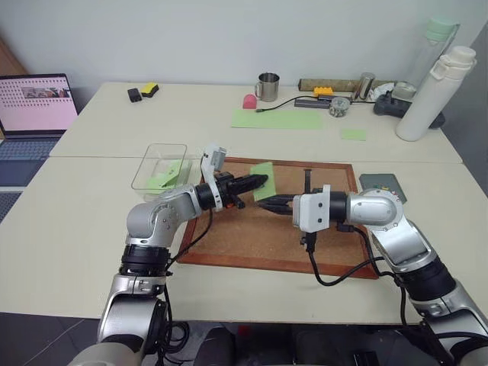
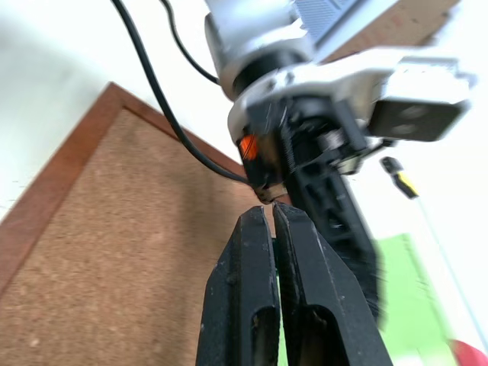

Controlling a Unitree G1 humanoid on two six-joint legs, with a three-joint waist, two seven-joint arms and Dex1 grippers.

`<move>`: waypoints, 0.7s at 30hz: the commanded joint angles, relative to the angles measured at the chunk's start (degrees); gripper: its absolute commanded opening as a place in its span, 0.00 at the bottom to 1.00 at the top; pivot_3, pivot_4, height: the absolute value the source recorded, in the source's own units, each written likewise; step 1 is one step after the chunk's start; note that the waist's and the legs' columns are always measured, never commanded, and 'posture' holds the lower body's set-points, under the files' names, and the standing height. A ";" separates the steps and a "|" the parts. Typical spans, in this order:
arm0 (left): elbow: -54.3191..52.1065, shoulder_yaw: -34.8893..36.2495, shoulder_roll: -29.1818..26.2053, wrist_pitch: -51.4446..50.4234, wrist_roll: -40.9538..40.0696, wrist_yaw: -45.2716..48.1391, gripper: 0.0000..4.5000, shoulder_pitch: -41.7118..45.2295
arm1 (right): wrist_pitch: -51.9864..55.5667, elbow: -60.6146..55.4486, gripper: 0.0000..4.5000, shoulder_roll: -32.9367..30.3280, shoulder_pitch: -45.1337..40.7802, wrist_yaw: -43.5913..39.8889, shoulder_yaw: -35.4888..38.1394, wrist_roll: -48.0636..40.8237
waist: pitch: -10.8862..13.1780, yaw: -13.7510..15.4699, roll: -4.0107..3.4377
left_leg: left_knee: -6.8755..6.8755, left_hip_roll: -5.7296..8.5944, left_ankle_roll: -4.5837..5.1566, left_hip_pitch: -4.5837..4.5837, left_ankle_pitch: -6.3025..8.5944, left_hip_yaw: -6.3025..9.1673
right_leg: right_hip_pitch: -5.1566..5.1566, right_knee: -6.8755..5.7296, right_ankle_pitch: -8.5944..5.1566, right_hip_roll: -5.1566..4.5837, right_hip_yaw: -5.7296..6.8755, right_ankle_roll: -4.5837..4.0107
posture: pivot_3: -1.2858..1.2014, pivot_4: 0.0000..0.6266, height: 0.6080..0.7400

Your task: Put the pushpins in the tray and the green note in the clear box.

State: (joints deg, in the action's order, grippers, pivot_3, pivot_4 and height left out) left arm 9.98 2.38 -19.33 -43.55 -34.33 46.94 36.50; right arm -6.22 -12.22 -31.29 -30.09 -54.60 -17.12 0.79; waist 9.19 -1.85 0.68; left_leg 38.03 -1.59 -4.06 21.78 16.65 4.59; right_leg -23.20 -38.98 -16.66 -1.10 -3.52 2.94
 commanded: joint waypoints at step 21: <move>-3.82 -18.89 1.17 31.97 20.76 12.41 0.01 8.17 | 39.97 18.22 0.00 2.82 3.21 30.59 37.04 -16.17 | 0.01 -0.19 -0.03 | -0.05 0.04 0.20 -0.02 0.11 -0.15 | -0.01 -0.01 0.00 0.00 -0.14 0.00 | 0.52 0.24 1.00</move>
State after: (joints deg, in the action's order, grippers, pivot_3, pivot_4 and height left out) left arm 7.13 -15.31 -18.51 -14.46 -15.03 58.49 43.98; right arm 33.65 4.35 -28.40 -24.12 -25.59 17.68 -14.20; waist 9.20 -2.05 0.64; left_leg 37.97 -1.55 -3.86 21.75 16.76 4.41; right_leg -23.22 -39.00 -16.66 -1.09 -3.70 2.94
